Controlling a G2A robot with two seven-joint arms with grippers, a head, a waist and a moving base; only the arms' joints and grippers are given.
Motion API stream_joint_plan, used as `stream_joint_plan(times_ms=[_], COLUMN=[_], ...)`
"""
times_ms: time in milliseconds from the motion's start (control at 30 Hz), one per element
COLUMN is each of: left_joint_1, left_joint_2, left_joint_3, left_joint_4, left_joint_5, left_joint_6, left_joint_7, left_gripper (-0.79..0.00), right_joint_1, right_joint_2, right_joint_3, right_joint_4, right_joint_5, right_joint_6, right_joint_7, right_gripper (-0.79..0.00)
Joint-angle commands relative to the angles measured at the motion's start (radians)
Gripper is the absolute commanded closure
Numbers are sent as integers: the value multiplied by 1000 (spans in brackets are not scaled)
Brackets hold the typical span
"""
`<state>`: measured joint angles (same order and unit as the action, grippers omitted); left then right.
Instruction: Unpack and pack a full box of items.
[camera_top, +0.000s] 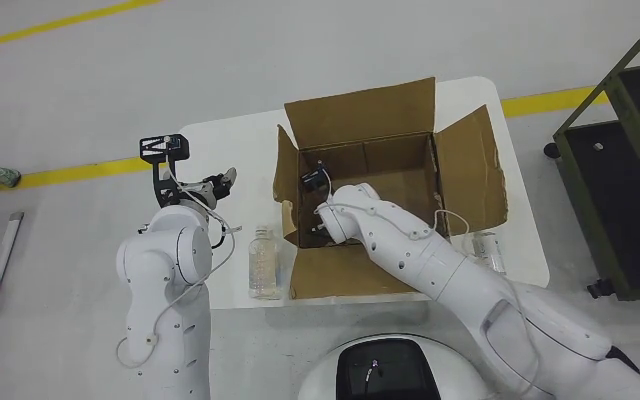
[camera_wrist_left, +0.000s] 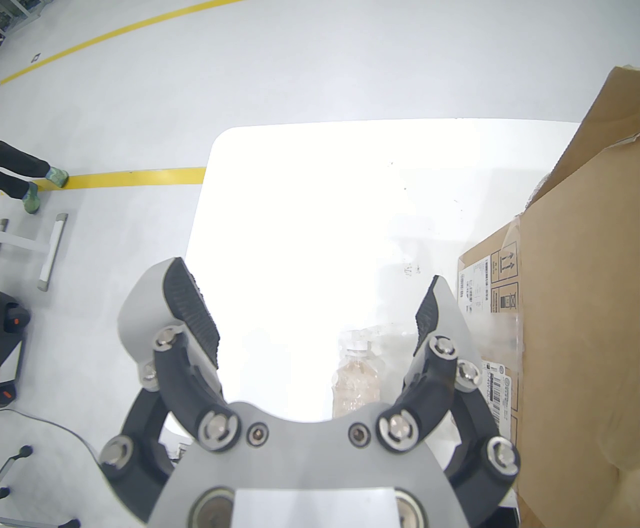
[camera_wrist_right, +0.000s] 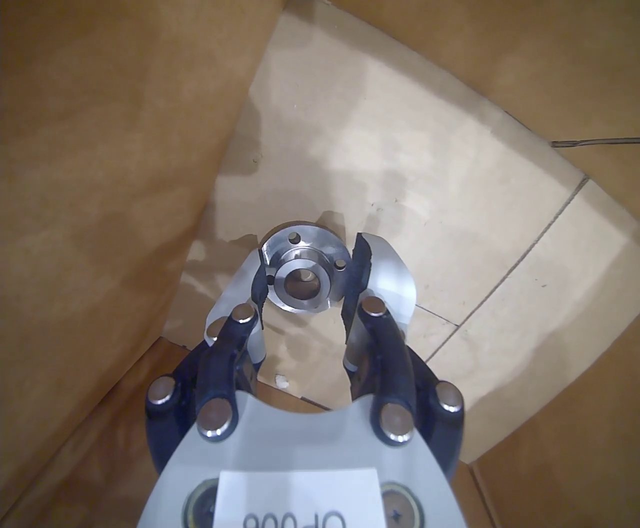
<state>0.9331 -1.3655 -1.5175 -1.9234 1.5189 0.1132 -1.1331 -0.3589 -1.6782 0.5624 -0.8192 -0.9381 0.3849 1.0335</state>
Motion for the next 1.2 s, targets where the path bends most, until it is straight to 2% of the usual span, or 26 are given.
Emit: stream_joint_plan(times_ms=[0, 233, 333, 367, 433, 900, 1033, 1167], left_joint_1=[0, 0, 0, 0, 0, 0, 0, 0], left_joint_2=[0, 0, 0, 0, 0, 0, 0, 0], left_joint_3=[0, 0, 0, 0, 0, 0, 0, 0], left_joint_4=[0, 0, 0, 0, 0, 0, 0, 0], left_joint_5=[0, 0, 0, 0, 0, 0, 0, 0], left_joint_6=[0, 0, 0, 0, 0, 0, 0, 0], left_joint_7=[0, 0, 0, 0, 0, 0, 0, 0], left_gripper=[-785, -785, -785, -785, -785, -785, -785, -785], right_joint_1=[2, 6, 7, 8, 9, -17, -39, -128], right_joint_2=[-5, -22, -29, -30, -33, -27, -4, 41], right_joint_3=[2, 11, 16, 18, 24, 80, 138, 262], right_joint_4=[11, 47, 55, 56, 57, -20, -115, -285], right_joint_5=[-1, -5, -9, -11, -15, -74, -103, -101], right_joint_6=[-4, -17, -18, -18, -16, 24, 42, 21], right_joint_7=[-1, -9, -11, -12, -11, 9, -3, -52], right_gripper=[-360, -323, -172, -74, 0, 0, 0, 0])
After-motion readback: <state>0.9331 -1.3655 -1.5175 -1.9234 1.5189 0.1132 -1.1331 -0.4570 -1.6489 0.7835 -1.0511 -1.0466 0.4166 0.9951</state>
